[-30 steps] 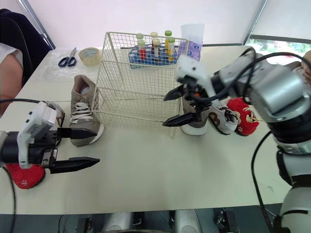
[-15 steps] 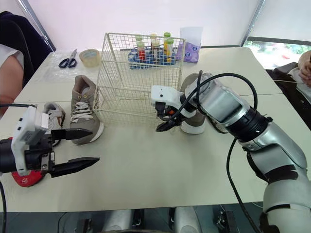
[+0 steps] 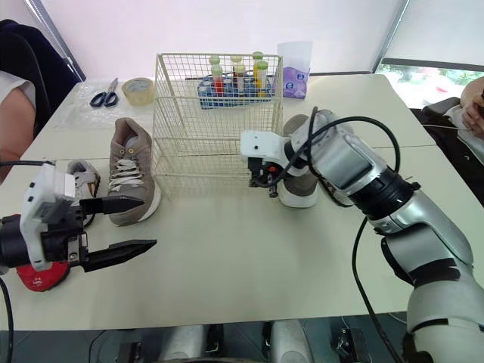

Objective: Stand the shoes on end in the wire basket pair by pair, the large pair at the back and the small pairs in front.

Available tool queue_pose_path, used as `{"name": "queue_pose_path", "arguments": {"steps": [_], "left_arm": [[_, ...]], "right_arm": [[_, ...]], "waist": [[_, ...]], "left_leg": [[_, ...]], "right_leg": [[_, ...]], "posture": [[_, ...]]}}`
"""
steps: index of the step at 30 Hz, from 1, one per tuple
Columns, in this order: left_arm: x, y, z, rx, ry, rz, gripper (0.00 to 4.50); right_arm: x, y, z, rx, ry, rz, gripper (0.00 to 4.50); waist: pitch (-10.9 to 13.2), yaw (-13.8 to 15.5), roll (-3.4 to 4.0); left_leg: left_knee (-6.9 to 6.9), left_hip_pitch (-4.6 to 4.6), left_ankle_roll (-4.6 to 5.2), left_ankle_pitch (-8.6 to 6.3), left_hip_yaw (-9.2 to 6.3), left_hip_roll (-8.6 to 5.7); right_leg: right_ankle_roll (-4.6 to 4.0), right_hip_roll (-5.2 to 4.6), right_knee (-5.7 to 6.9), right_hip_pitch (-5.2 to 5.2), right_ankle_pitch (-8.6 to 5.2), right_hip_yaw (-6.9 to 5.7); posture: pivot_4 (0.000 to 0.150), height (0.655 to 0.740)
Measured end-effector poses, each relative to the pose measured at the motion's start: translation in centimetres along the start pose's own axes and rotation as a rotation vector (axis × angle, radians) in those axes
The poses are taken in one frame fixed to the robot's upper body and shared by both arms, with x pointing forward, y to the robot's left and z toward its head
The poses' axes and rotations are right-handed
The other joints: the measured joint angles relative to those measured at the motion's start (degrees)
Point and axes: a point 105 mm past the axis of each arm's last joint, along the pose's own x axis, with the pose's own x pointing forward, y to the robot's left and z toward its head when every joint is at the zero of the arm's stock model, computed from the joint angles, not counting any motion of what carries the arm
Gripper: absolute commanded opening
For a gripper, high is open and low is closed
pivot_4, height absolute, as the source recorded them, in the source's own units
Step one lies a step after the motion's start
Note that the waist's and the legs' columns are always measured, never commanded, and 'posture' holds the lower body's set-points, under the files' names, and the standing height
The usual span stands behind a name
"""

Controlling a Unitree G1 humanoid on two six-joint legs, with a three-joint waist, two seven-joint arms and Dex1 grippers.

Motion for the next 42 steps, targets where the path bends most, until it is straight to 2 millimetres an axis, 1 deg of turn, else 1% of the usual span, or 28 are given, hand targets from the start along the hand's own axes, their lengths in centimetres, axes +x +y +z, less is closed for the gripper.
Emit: {"name": "queue_pose_path", "arguments": {"steps": [3,6,14,24,28,33,38,41,42], "left_arm": [[0.0,0.4,-0.2,-0.003,0.002,0.005,4.50],[0.1,0.7,-0.2,-0.008,0.000,-0.001,4.50],[0.3,1.1,-0.4,0.000,0.014,-0.011,4.50],[0.3,1.5,-0.5,0.007,0.006,0.004,4.50],[0.7,1.3,-0.9,-0.013,0.005,-0.008,4.50],[1.0,1.6,-0.8,-0.003,-0.009,0.008,4.50],[1.3,1.4,-1.0,-0.009,-0.006,-0.004,4.50],[1.4,1.5,-0.8,-0.002,-0.008,-0.002,4.50],[1.4,1.5,-0.8,0.001,-0.009,0.000,4.50]], "right_arm": [[-0.6,1.3,-0.4,-0.082,-0.009,0.041,0.03],[-0.5,1.8,-0.2,-0.097,-0.019,0.040,0.03],[0.3,0.9,0.3,0.001,-0.035,-0.029,0.03],[0.6,0.7,1.0,0.040,-0.050,-0.037,0.03],[0.7,1.3,1.6,0.025,-0.054,-0.011,0.03],[1.1,2.4,2.4,-0.021,-0.052,0.031,0.03],[1.1,2.3,2.3,-0.024,-0.044,0.023,0.03],[1.3,2.3,2.4,-0.036,-0.038,0.015,0.94],[1.4,2.1,2.4,-0.037,-0.036,0.003,1.39]], "waist": [[0.00,0.00,0.00],[0.00,-0.29,-0.01],[-0.03,-0.61,-0.06],[-0.03,-0.78,-0.06],[-0.02,-0.70,-0.05],[-0.02,-0.47,-0.05],[-0.02,-0.45,-0.06],[-0.02,-0.45,-0.06],[-0.02,-0.45,-0.05]], "left_leg": [[-0.02,-0.02,0.01,0.00,0.04,0.00],[-0.03,-0.01,-0.01,0.00,0.04,0.00],[-0.02,0.06,-0.04,0.02,0.04,0.04],[-0.03,0.06,-0.06,0.03,0.04,0.10],[-0.04,0.02,-0.06,0.03,0.05,0.10],[-0.04,0.01,-0.06,0.03,0.04,0.08],[-0.03,0.01,-0.06,0.04,0.04,0.07],[-0.03,0.02,-0.06,0.04,0.03,0.06],[-0.03,0.02,-0.07,0.04,0.04,0.06]], "right_leg": [[0.04,0.00,-0.04,-0.01,-0.02,0.01],[0.03,0.06,-0.03,-0.02,-0.01,0.00],[-0.03,0.10,0.04,-0.01,0.02,0.00],[-0.07,0.16,0.08,-0.07,0.04,0.02],[-0.07,0.16,0.08,-0.11,0.04,0.02],[-0.06,0.13,0.08,-0.10,0.04,0.02],[-0.06,0.12,0.08,-0.09,0.04,0.02],[-0.06,0.12,0.08,-0.08,0.04,0.01],[-0.06,0.12,0.10,-0.09,0.04,0.02]], "posture": [[0.150,0.7400],[0.150,0.7400],[0.150,0.7400],[0.150,0.7400],[0.150,0.7400],[0.150,0.7400],[0.150,0.7400],[0.150,0.7400],[0.150,0.7400]]}}
